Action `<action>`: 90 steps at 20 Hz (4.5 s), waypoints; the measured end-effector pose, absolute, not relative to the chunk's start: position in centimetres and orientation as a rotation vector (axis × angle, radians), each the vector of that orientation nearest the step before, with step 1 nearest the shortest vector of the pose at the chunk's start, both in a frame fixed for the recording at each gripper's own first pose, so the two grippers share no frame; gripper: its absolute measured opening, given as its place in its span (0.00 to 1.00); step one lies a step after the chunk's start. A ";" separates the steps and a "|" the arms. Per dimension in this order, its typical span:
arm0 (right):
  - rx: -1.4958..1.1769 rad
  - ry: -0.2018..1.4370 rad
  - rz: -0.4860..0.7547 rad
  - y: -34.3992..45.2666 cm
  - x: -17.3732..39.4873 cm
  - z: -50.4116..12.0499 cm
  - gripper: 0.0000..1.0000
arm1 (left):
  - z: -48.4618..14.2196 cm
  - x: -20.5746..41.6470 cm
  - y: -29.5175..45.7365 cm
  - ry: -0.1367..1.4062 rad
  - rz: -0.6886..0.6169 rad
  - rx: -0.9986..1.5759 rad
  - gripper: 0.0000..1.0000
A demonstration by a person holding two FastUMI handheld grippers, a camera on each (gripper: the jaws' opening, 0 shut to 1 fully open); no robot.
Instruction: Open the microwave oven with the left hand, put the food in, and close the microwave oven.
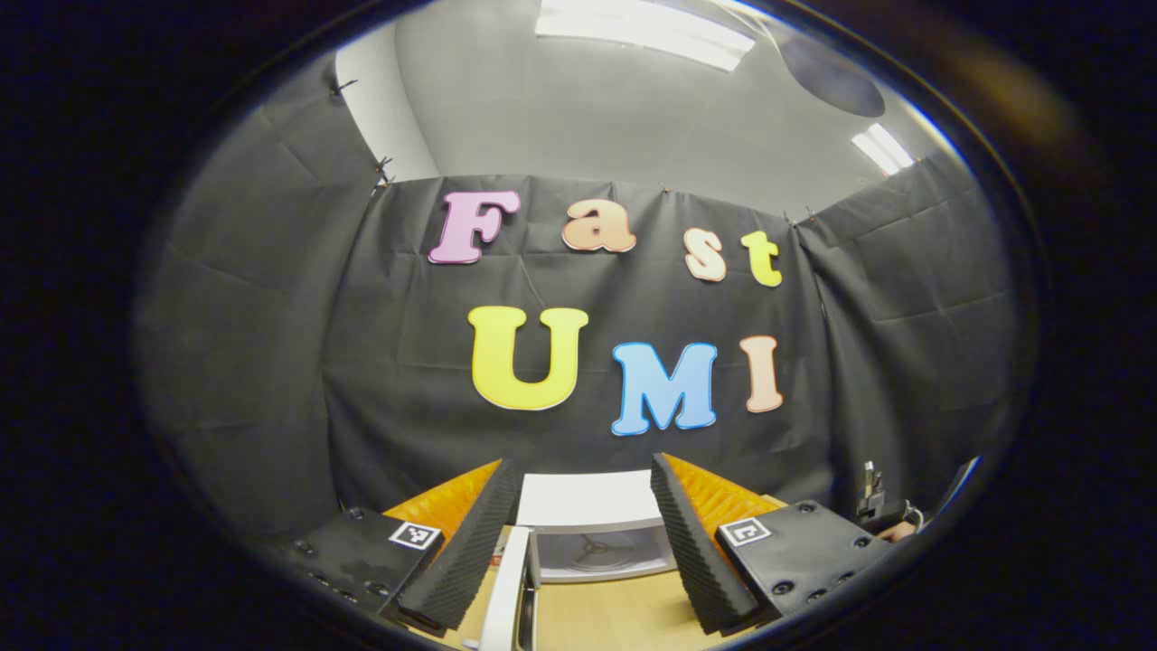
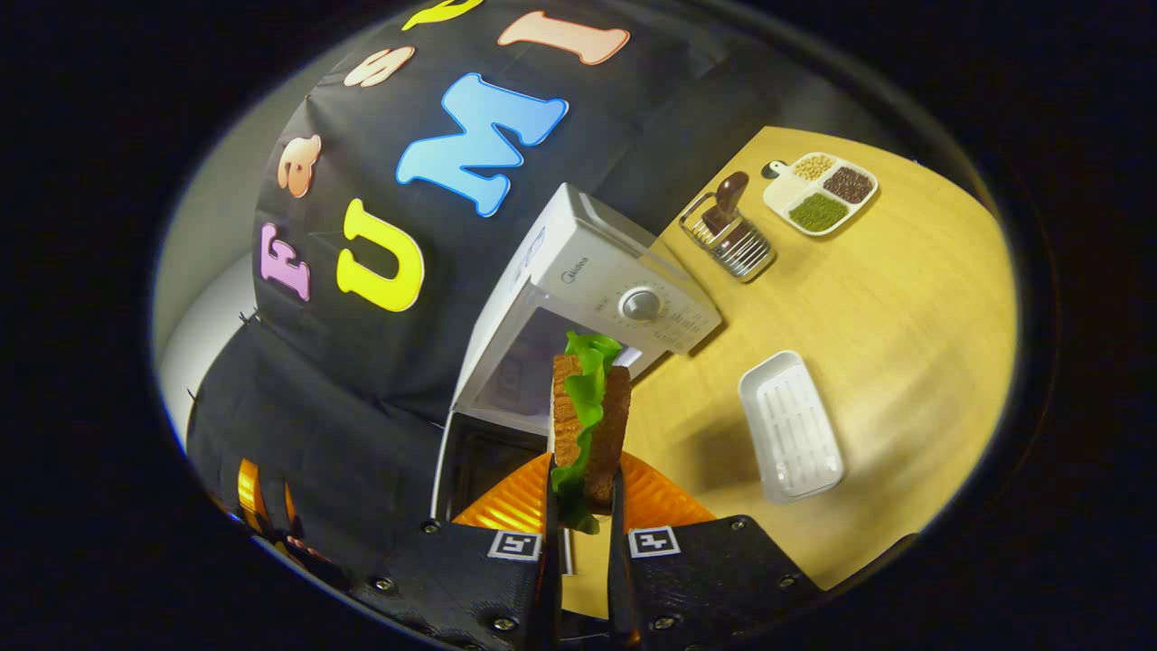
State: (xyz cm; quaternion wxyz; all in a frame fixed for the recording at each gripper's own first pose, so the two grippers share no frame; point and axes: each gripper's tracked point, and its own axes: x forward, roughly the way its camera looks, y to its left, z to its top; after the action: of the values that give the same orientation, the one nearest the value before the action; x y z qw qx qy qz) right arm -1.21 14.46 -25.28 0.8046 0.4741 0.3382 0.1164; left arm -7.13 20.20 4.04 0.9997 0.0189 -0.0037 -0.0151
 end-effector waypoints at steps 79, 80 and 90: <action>0.024 0.014 -0.022 10.7 -4.0 -3.3 0.96 | -3.2 -5.4 12.7 0.049 -0.169 0.014 0.95; 0.015 0.002 -0.015 11.2 -4.1 -3.1 0.96 | -3.2 -5.9 13.6 0.052 -0.158 0.014 0.96; 0.041 0.007 0.021 14.8 -4.9 -3.2 0.96 | -7.2 -11.6 27.9 0.173 0.060 0.030 0.07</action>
State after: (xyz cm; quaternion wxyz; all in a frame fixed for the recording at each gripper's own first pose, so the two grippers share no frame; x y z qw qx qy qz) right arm -4.89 14.81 -3.20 0.9997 0.0204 0.0036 0.0103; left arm -11.58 27.87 -7.17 0.9957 0.0152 0.0865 0.0300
